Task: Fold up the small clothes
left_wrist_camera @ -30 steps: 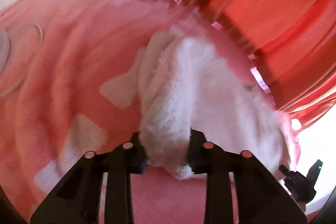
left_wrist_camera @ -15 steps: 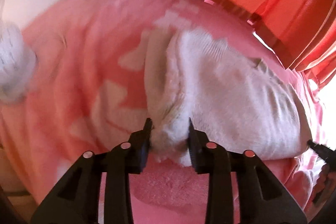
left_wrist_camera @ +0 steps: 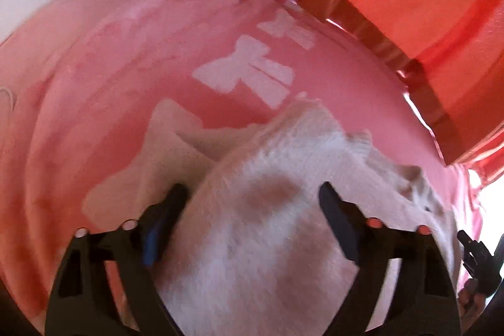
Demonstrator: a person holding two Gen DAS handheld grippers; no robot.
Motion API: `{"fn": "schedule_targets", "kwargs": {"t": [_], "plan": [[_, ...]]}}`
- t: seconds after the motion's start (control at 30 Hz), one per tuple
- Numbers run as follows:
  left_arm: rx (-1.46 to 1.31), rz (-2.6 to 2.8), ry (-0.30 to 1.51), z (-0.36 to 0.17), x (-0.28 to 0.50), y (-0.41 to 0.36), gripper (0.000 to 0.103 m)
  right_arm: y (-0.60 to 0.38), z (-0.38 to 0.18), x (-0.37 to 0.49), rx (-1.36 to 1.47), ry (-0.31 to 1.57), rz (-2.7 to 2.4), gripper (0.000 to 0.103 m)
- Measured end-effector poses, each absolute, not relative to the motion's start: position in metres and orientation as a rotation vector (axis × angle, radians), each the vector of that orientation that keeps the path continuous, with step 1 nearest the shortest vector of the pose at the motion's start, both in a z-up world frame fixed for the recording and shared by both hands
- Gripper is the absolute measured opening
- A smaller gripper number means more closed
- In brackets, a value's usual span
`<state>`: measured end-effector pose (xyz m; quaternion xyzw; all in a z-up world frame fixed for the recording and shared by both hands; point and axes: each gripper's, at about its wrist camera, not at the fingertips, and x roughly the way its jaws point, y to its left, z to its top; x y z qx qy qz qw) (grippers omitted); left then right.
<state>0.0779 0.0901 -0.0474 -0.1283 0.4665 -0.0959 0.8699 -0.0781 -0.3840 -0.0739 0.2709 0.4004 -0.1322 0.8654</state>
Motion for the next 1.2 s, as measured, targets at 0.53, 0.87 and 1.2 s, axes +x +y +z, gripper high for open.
{"fn": "schedule_targets", "kwargs": {"t": [0.53, 0.87, 1.2], "plan": [[-0.315, -0.203, 0.909, -0.047, 0.076, 0.118, 0.008, -0.397, -0.061, -0.093, 0.584, 0.729, -0.305, 0.007], [-0.186, -0.244, 0.785, 0.005, 0.015, 0.099, 0.015, -0.311, -0.01, -0.144, 0.479, 0.635, -0.244, 0.016], [-0.038, -0.425, 0.918, -0.019, -0.075, 0.017, 0.02, -0.153, -0.064, -0.149, 0.284, 0.896, 0.063, 0.006]]}}
